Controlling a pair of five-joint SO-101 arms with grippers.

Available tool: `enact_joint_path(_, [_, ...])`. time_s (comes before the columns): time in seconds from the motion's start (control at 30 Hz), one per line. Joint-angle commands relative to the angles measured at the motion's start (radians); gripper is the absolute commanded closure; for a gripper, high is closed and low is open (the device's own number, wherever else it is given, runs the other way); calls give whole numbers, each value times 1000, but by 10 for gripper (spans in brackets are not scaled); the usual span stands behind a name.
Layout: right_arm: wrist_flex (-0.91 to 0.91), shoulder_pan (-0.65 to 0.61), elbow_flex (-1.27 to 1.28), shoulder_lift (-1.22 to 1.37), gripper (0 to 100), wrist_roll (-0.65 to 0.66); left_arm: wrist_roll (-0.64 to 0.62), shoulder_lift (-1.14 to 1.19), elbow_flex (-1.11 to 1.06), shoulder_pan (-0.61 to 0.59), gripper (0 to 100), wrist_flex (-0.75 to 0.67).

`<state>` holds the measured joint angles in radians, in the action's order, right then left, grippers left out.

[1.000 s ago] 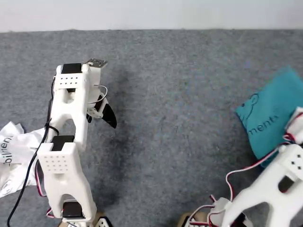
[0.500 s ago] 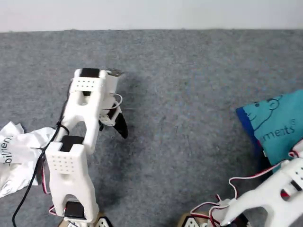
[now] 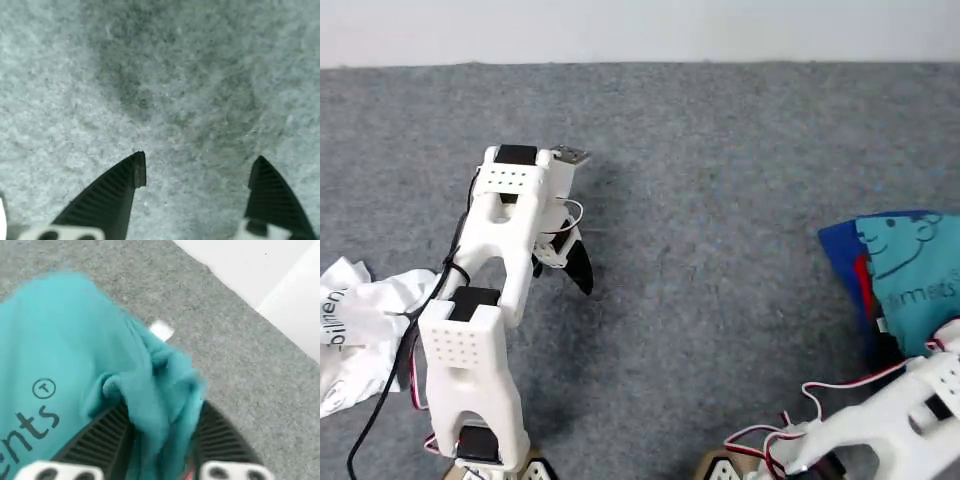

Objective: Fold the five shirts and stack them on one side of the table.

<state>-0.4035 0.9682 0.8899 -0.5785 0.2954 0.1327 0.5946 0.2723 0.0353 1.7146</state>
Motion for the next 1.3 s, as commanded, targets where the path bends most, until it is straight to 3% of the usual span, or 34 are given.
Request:
enact_joint_path(0.0, [21, 31, -9, -30, 773, -23, 12, -57, 2, 6, 677, 9])
enact_joint_path(0.23, [-24, 58, -74, -39, 775, -31, 37, -57, 2, 6, 677, 9])
enact_joint_path(0.5, [-99, -134, -91, -25, 775, -32, 35, -55, 2, 6, 677, 9])
enact_joint_path(0.97, [65, -139, 6, 341, 775, -28, 34, -55, 2, 6, 677, 5])
enact_joint_path(1.1, [24, -139, -11, 274, 775, -28, 34, -55, 2, 6, 677, 3])
enact_joint_path(1.27, [-154, -145, -25, -4, 775, -31, 34, -55, 2, 5, 677, 3])
